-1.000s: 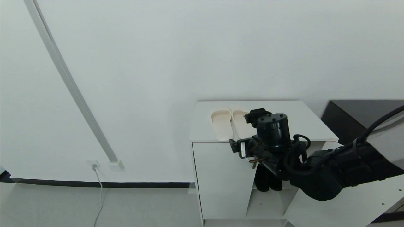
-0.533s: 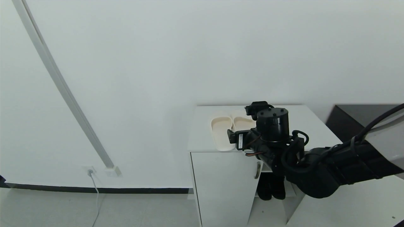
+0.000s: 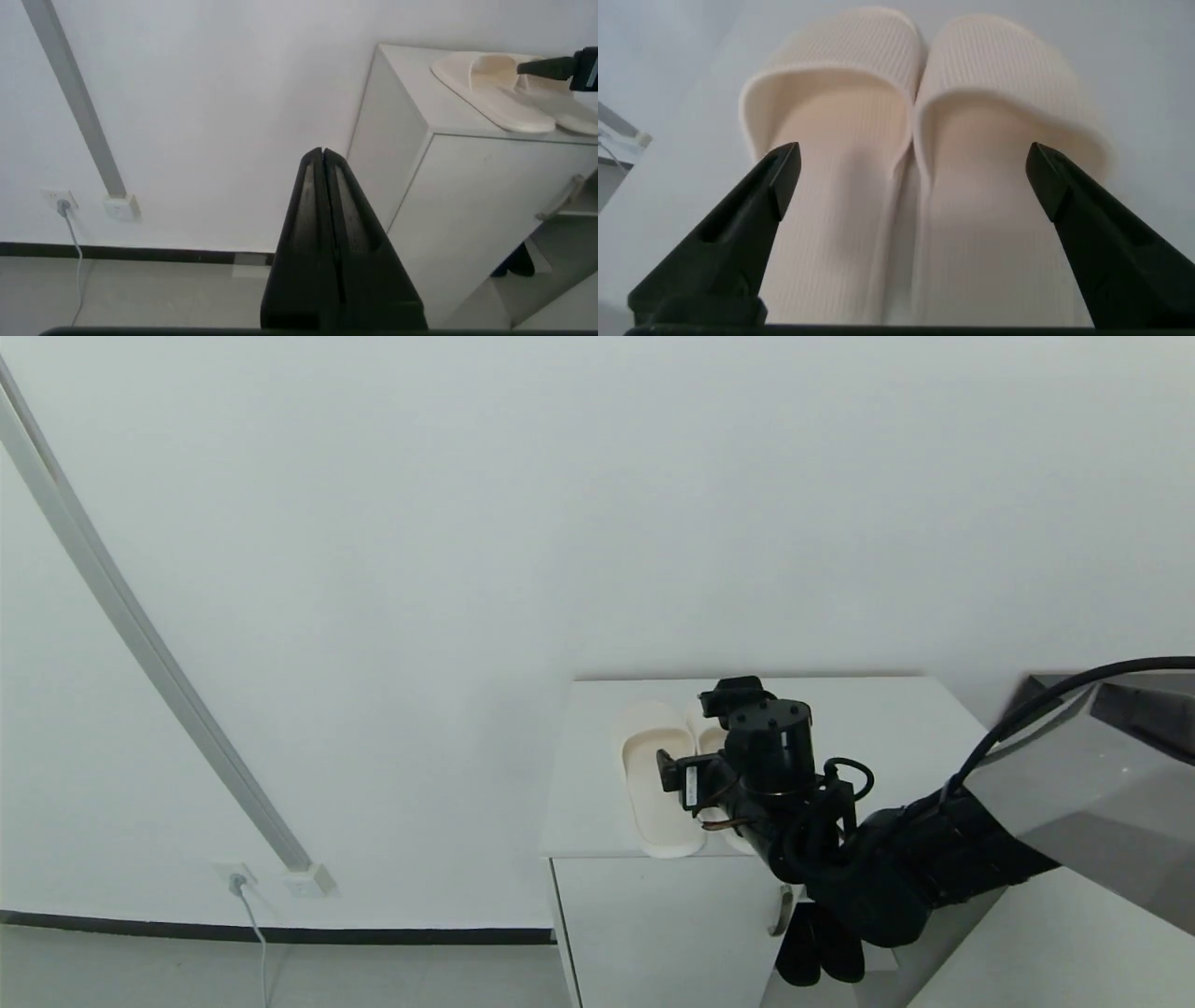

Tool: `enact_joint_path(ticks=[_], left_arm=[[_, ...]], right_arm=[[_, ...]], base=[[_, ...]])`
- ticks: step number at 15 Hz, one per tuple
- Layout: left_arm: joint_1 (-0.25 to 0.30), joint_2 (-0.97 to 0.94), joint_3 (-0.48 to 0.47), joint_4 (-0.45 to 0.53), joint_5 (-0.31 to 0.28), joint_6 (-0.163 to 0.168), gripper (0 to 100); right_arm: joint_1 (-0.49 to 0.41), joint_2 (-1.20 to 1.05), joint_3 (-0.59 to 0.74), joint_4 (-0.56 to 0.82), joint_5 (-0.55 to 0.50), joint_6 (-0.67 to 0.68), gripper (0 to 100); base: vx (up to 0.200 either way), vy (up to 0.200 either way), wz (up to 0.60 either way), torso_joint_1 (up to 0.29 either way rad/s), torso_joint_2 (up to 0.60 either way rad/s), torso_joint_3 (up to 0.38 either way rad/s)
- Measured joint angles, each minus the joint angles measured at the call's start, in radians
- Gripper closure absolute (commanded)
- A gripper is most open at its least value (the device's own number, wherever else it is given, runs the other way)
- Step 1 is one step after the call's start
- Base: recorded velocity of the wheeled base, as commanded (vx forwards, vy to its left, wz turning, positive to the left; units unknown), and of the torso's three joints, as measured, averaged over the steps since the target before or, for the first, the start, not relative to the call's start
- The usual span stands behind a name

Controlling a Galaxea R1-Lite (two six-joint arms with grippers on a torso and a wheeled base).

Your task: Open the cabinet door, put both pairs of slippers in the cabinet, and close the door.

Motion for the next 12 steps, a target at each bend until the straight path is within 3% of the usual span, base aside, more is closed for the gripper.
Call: enact_joint_path(ticks=[12], left_arm=[[0.000,0.000,0.000,0.000,0.003,-0.004,100]], right_arm=[[-0.062,0.193,-0.247,0.011,0.031,-0.054,0]], base=[[0.000,0.000,0.00,0.000,0.00,0.000]])
